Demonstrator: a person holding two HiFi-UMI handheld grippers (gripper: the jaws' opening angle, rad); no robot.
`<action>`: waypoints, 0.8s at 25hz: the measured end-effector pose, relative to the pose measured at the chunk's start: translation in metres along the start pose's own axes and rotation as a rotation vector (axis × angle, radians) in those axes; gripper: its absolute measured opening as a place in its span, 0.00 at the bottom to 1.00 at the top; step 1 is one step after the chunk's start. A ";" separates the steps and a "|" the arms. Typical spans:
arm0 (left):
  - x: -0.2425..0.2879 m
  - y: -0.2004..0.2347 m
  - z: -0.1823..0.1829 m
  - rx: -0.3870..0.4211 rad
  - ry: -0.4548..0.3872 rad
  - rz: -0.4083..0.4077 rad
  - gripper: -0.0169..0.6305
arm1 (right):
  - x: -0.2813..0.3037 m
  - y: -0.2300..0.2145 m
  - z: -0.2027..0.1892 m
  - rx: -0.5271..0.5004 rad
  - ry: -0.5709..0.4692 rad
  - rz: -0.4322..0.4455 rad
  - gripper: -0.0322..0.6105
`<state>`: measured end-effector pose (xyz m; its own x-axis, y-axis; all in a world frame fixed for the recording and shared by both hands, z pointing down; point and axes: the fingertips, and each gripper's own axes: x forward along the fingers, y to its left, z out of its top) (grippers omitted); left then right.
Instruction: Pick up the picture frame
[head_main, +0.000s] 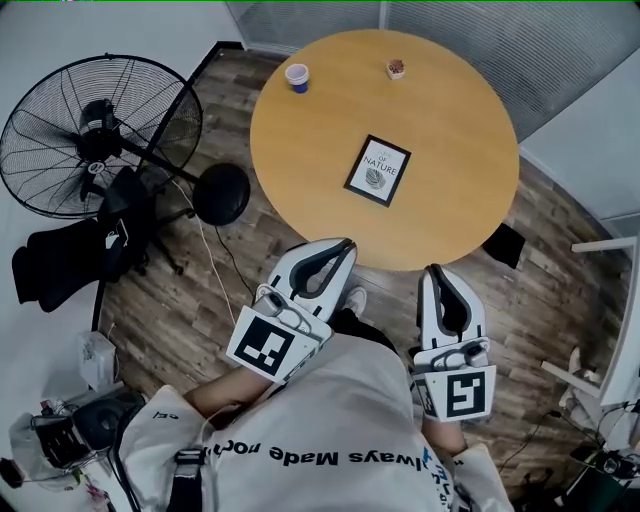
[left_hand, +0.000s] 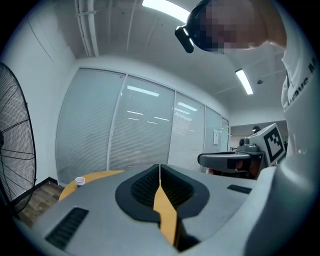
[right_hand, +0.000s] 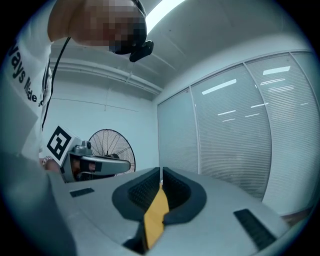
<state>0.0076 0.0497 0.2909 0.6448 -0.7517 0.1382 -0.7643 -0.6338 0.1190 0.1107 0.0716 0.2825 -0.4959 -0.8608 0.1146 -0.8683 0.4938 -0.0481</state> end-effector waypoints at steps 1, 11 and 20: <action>0.005 0.001 -0.001 -0.003 0.003 0.006 0.08 | 0.004 -0.005 -0.002 0.004 0.004 0.004 0.11; 0.030 -0.002 -0.004 -0.003 0.014 0.033 0.08 | 0.009 -0.028 -0.006 0.009 0.015 0.029 0.11; 0.040 -0.003 -0.006 -0.003 0.029 0.041 0.08 | 0.012 -0.037 -0.006 0.018 0.012 0.037 0.12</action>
<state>0.0359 0.0228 0.3021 0.6128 -0.7714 0.1711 -0.7901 -0.6020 0.1158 0.1372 0.0441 0.2919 -0.5274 -0.8404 0.1245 -0.8496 0.5227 -0.0704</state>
